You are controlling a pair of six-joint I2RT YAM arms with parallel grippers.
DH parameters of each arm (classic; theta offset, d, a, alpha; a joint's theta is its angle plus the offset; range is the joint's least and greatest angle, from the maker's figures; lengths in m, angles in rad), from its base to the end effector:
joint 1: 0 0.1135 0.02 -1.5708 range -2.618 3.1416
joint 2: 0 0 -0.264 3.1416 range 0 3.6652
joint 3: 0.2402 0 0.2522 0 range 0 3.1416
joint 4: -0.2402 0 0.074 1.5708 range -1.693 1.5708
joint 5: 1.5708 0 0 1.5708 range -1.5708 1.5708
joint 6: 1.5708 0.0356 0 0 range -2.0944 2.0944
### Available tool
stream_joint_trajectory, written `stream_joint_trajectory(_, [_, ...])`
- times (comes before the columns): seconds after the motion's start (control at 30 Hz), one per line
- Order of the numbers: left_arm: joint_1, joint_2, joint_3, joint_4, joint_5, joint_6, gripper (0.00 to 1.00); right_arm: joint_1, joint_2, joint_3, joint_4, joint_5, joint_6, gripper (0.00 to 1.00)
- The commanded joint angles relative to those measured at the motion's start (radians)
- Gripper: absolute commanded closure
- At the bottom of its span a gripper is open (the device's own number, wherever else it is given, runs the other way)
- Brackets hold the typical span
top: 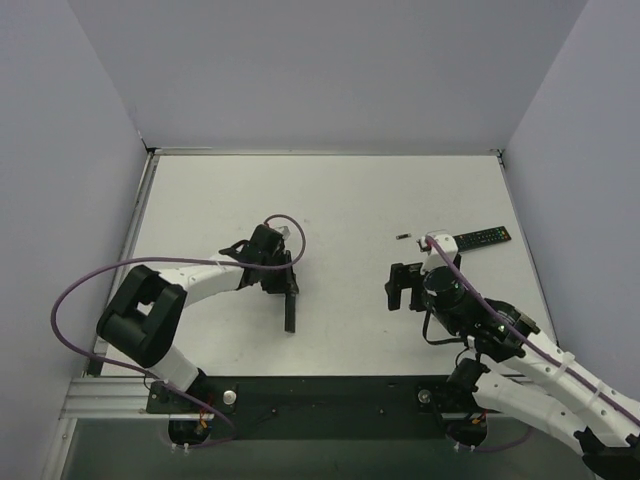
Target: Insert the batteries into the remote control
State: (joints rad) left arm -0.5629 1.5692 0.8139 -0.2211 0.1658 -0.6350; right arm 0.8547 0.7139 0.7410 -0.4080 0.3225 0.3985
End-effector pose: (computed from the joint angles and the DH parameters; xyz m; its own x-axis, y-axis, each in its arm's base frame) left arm 0.2507 -0.1651 0.1629 -0.9227 -0.1096 -0.3697 0.0711 0.8941 -0.4423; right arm 0.1160 0.1161 0.3129 -0.4276 0.0693 -0.9013 -0.3867 0.8872 0.2516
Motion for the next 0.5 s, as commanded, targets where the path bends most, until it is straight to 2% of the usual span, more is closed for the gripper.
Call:
stream_joint_trajectory(0.0, [-0.009,0.032,0.059,-0.038,-0.054,0.046,0.60,-0.022,-0.089,-0.026,-0.106,0.122,0.105,0.05])
stream_joint_trajectory(0.1, [-0.009,0.032,0.062,-0.052,-0.087,0.049,0.42,-0.032,-0.145,-0.032,-0.173,0.220,0.132,0.04])
stream_joint_trajectory(0.13, [-0.011,0.025,0.061,-0.061,-0.095,0.052,0.29,-0.036,-0.157,-0.031,-0.193,0.246,0.146,0.01])
stream_joint_trajectory(0.23, [-0.009,-0.006,0.065,-0.095,-0.144,0.047,0.14,-0.042,-0.208,-0.022,-0.271,0.351,0.183,0.00])
stream_joint_trajectory(0.37, [0.009,-0.112,0.062,-0.136,-0.250,0.032,0.05,-0.045,-0.284,-0.012,-0.360,0.481,0.240,0.00])
stream_joint_trajectory(0.47, [0.057,-0.245,0.064,-0.170,-0.299,0.035,0.04,-0.045,-0.373,-0.012,-0.406,0.561,0.272,0.00])
